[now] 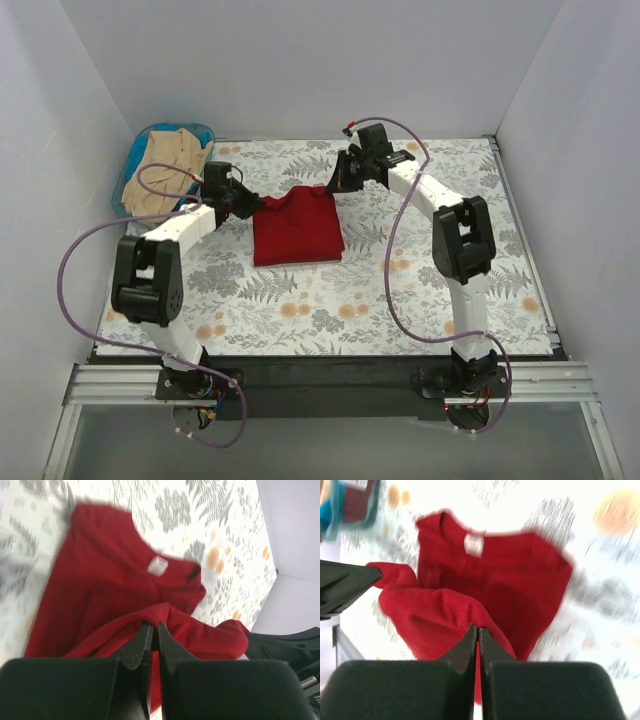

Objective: Fold and stack the t-shirts
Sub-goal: Fold the tshirt, then neatly place the folded tshirt to the corner

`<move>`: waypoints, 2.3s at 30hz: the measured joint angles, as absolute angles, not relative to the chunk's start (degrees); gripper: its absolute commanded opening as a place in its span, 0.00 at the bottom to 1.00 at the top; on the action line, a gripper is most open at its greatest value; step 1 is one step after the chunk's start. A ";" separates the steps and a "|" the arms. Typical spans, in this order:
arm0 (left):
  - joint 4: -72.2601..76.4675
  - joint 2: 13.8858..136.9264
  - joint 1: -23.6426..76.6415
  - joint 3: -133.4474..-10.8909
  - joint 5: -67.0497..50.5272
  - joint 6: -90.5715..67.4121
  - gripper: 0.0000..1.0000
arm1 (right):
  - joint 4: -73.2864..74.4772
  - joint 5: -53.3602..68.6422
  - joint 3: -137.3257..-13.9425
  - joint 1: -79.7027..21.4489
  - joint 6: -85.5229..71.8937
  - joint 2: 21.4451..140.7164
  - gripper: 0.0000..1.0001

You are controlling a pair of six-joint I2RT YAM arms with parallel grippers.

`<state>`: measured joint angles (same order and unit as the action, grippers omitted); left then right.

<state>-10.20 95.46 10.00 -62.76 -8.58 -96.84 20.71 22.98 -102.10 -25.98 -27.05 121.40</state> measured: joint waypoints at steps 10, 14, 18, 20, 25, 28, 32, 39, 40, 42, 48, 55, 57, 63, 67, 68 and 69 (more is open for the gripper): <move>4.25 117.86 4.14 -70.89 -15.46 -98.00 0.00 | 19.75 27.31 -123.98 -22.48 -25.80 143.22 0.40; 6.66 119.46 2.96 -70.94 -17.32 -97.76 0.00 | 19.29 28.49 -124.75 -21.58 -25.52 144.73 0.51; 8.69 119.37 2.31 -70.91 -18.57 -97.69 0.00 | 17.56 28.62 -124.27 -21.17 -25.39 144.46 0.56; 9.52 119.39 1.91 -70.91 -19.49 -97.71 0.09 | 16.47 27.99 -121.12 -21.19 -25.12 142.87 0.63; 13.08 119.24 -0.54 -70.57 -21.39 -98.06 0.67 | 16.14 24.27 -111.00 -21.47 -23.55 136.29 0.69; 14.28 118.30 -2.44 -69.38 -21.58 -98.17 0.73 | 15.53 21.65 -105.32 -21.98 -22.22 131.68 0.72; 12.25 114.85 -2.74 -68.23 -20.40 -97.25 0.72 | 14.81 18.68 -100.77 -23.20 -20.51 127.42 0.72; 4.97 106.96 4.49 -68.27 -12.84 -93.36 0.37 | 13.78 17.02 -97.62 -25.17 -19.55 126.82 0.73; 3.77 106.50 6.26 -68.31 -11.64 -92.95 0.26 | 13.74 16.82 -97.62 -25.28 -19.55 126.98 0.73; 1.58 106.37 9.10 -68.31 -9.63 -92.05 0.20 | 13.72 16.60 -97.62 -25.32 -19.55 127.07 0.73; -4.25 108.05 17.12 -68.29 -4.86 -89.03 0.07 | 13.63 16.97 -99.33 -25.39 -19.53 128.90 0.73; -9.19 114.08 19.40 -71.29 -1.48 -87.37 0.04 | 13.21 17.56 -101.84 -27.53 -19.49 131.90 0.73; -10.63 114.72 19.77 -72.86 0.01 -87.00 0.03 | 13.08 17.76 -102.37 -28.62 -19.49 132.31 0.73; -12.64 115.09 20.12 -74.11 1.50 -86.80 0.03 | 12.75 16.53 -102.06 -30.94 -21.08 132.49 0.48; -13.43 115.09 20.12 -74.52 1.54 -86.74 0.03 | 11.84 15.40 -100.20 -30.94 -24.16 132.35 0.02; -13.63 115.09 20.12 -74.65 1.54 -86.72 0.03 | 11.81 15.22 -100.01 -30.87 -25.23 132.20 0.01; -13.87 115.09 20.16 -74.83 1.52 -86.67 0.03 | 11.94 14.87 -99.77 -30.83 -25.89 132.03 0.01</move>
